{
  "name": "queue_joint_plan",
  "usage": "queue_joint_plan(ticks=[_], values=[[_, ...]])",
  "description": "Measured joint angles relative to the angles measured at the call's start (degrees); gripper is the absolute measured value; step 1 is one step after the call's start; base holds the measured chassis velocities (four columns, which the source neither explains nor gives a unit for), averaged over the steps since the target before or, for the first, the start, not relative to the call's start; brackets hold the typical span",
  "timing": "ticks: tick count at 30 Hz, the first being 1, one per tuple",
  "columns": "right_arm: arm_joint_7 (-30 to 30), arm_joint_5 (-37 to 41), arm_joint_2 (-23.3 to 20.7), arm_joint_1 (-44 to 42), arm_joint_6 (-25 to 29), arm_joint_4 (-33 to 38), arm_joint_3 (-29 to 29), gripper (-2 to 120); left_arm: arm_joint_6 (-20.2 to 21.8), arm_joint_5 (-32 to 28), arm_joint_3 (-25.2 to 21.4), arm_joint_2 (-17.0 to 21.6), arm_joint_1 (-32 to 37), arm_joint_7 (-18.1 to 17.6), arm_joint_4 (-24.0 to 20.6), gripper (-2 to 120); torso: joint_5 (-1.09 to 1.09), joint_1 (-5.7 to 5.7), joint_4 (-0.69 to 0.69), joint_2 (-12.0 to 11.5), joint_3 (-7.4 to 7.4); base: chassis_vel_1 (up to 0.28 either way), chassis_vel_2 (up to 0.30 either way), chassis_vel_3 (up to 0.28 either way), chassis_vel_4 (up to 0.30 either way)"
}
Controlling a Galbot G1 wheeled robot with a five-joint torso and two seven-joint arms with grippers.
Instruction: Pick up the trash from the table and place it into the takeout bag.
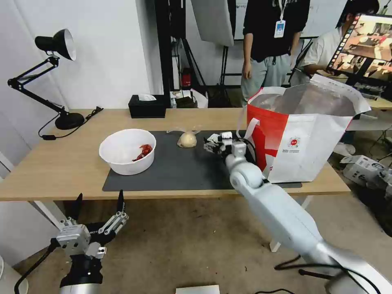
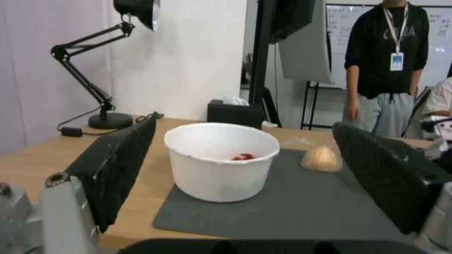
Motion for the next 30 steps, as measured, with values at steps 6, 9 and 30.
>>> queue_joint_plan(ticks=[6, 9, 30], values=[[4.8, 5.1, 4.0, 3.9, -2.6, -6.4, -0.5, 100, 0.6, 0.0, 0.5, 0.0, -0.5, 0.0, 0.0, 100, 0.01, -0.01, 0.01, 0.0, 0.00, 0.000, 0.000, 0.000, 0.000], [4.9, 6.0, 4.6, 4.7, -2.9, -7.9, -0.4, 100, 0.8, 0.0, 0.5, 0.1, -0.8, 0.0, 0.0, 100, 0.01, 0.00, 0.00, 0.0, 0.00, 0.000, 0.000, 0.000, 0.000], [7.9, 11.6, 7.7, 7.7, -5.2, -13.8, 0.3, 43, 3.5, -0.4, 0.1, 0.6, -5.4, -0.3, 0.1, 100, 0.02, -0.01, -0.01, 0.0, -0.01, 0.000, 0.000, 0.000, 0.000]])
